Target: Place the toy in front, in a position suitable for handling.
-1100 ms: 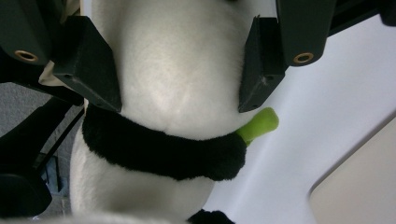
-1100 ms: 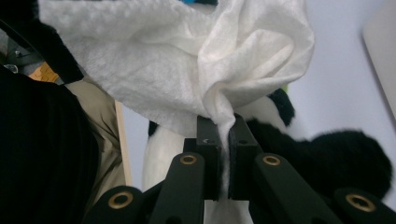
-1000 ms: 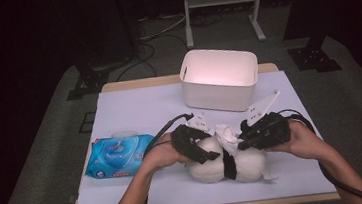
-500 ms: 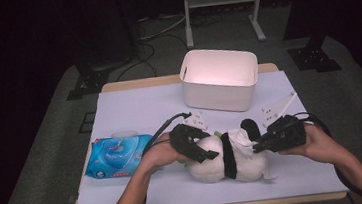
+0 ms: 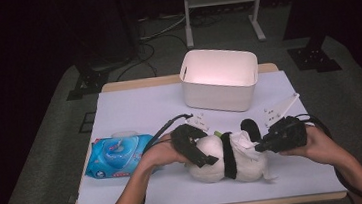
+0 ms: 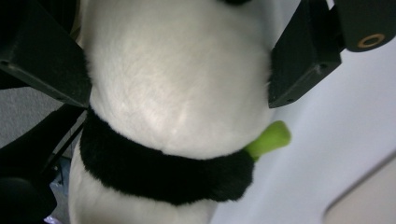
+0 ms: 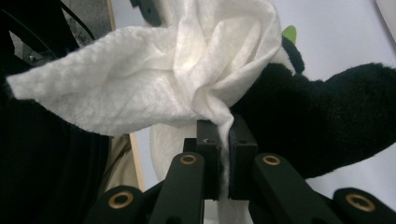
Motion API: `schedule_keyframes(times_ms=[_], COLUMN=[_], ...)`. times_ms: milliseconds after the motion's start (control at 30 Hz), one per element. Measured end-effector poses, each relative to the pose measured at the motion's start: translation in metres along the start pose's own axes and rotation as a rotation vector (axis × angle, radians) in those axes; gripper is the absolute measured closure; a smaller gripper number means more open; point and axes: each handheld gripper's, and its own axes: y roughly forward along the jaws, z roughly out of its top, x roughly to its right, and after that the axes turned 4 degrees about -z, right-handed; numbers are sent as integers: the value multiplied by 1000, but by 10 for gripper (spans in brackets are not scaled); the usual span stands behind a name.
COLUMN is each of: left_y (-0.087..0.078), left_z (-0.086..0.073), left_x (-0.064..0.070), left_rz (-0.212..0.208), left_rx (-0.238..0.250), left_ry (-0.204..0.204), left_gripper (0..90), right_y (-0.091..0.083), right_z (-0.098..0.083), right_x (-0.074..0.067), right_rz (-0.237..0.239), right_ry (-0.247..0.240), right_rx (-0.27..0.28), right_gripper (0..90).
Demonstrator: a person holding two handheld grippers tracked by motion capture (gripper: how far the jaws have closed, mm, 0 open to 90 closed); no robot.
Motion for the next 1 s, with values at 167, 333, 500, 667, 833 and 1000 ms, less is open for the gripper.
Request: schedule_keyframes(times_ms=[167,333,500,667,833,1000], left_y=[-3,-9,-17,-21,-19,-18], left_z=[3,7,13,16,12,7], left_x=[0,-5,-13,-28,-32,-26], left_rz=[38,64,104,132,117,114], left_rx=[8,21,32,33,58,45], left_ry=[14,35,70,110,121,121], left_gripper=[275,343,351,360,359,343], right_y=[-1,-4,-7,-3,-5,2], right_z=[1,6,13,24,36,42], right_x=[3,7,17,30,43,51], right_rz=[-13,-44,-58,-71,-81,-88], right_ry=[6,-6,2,5,18,39], right_rx=[12,20,31,21,48,32], right_gripper=[854,854,854,854,854,853])
